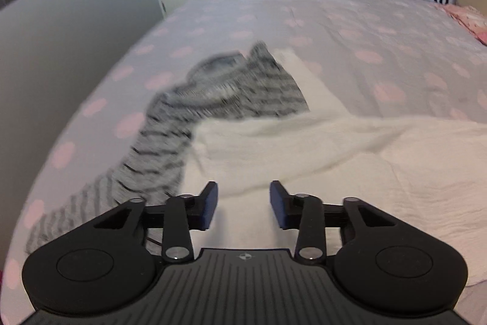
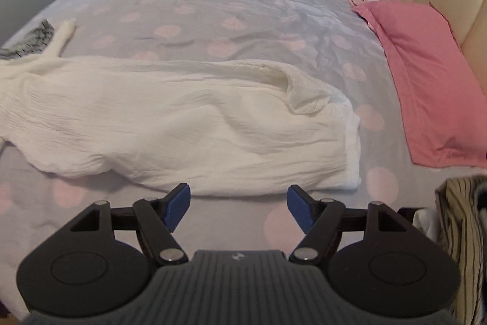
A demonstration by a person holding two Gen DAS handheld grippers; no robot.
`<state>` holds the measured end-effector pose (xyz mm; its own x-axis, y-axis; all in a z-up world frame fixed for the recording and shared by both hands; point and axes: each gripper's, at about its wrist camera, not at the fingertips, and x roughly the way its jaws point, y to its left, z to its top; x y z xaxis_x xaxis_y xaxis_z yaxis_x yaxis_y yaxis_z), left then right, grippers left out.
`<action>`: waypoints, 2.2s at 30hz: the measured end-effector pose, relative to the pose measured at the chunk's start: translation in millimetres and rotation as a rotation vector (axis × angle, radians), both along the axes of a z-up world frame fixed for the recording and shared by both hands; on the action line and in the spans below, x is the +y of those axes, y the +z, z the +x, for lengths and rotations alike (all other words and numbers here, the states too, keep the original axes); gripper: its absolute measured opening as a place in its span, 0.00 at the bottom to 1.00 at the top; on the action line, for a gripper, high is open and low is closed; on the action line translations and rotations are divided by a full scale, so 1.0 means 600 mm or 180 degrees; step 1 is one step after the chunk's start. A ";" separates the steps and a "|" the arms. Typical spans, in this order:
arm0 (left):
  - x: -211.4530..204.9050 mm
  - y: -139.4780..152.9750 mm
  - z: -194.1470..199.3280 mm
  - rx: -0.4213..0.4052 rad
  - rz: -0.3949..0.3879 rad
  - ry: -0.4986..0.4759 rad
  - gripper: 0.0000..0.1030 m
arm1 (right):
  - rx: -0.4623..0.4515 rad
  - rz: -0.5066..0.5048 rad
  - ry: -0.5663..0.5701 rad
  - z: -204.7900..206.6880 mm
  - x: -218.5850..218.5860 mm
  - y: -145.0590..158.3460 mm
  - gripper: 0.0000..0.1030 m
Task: Fold clothes
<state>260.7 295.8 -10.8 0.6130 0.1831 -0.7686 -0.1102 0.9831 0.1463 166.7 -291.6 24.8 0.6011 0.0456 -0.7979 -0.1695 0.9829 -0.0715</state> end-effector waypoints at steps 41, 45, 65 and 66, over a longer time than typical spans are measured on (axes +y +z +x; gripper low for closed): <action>-0.024 -0.039 0.002 0.0080 0.0687 0.0145 0.46 | -0.0474 0.0844 -0.2529 0.180 -0.231 -0.118 0.10; -0.022 -0.032 -0.015 0.0064 0.0660 0.0036 0.46 | -0.0461 0.0493 -0.2773 0.158 -0.271 -0.109 0.10; -0.026 -0.005 -0.012 0.0006 0.0064 -0.0129 0.25 | -0.0108 0.0159 -0.2503 0.141 -0.265 -0.106 0.46; -0.035 -0.013 -0.003 0.0052 0.0070 -0.0156 0.25 | -0.0138 0.0138 -0.2436 0.143 -0.258 -0.102 0.46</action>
<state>258.6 274.7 -18.5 0.6092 0.1701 -0.7746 -0.0594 0.9838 0.1693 252.2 -446.4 -36.5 0.5083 -0.3651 -0.7799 0.5615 0.8272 -0.0213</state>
